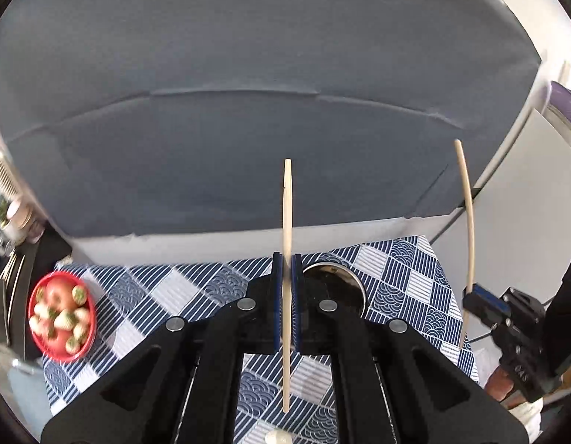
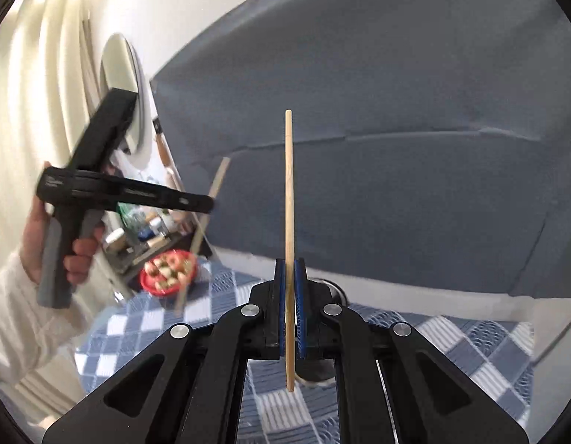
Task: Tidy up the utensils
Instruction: 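Lift both held chopsticks upright and carry them over the black holder, then lower the chopsticks into the holder and open both tools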
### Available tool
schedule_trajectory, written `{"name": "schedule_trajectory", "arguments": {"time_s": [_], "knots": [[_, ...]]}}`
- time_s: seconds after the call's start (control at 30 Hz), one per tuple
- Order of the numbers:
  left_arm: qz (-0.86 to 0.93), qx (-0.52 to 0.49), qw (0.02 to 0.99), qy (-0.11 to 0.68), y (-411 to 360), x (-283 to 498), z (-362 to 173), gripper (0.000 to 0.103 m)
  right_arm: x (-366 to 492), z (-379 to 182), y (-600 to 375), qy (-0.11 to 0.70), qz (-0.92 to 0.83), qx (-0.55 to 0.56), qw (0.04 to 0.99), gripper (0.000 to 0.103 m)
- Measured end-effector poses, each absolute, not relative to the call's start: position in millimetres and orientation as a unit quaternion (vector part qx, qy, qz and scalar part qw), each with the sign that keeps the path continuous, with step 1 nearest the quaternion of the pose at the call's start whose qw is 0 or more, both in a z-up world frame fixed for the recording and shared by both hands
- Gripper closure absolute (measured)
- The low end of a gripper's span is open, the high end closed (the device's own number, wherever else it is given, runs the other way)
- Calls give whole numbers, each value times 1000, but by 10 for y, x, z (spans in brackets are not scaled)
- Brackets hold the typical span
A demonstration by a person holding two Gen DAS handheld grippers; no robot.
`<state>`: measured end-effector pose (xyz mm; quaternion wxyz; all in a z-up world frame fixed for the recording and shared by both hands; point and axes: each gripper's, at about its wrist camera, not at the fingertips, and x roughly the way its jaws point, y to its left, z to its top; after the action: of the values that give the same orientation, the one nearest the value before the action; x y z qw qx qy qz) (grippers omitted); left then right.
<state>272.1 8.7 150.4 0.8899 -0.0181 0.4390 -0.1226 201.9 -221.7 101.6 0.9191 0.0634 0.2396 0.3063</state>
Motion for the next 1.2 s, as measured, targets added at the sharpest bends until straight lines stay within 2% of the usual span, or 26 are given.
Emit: {"name": "schedule_trajectory", "arguments": {"time_s": [0.3,0.77,1.2], "knots": [[-169,-18,899,403,-160,3028,1401,98,2333,703,-2043,228,368,91,897,98],[-201,-107,906,357,-46,3287,889,98,3001,209,-1961,214,425,143,868,98],[-199,-119,892,389,-67,3192,333,98,2993,-74,-1884,263,408,110,868,98]]}}
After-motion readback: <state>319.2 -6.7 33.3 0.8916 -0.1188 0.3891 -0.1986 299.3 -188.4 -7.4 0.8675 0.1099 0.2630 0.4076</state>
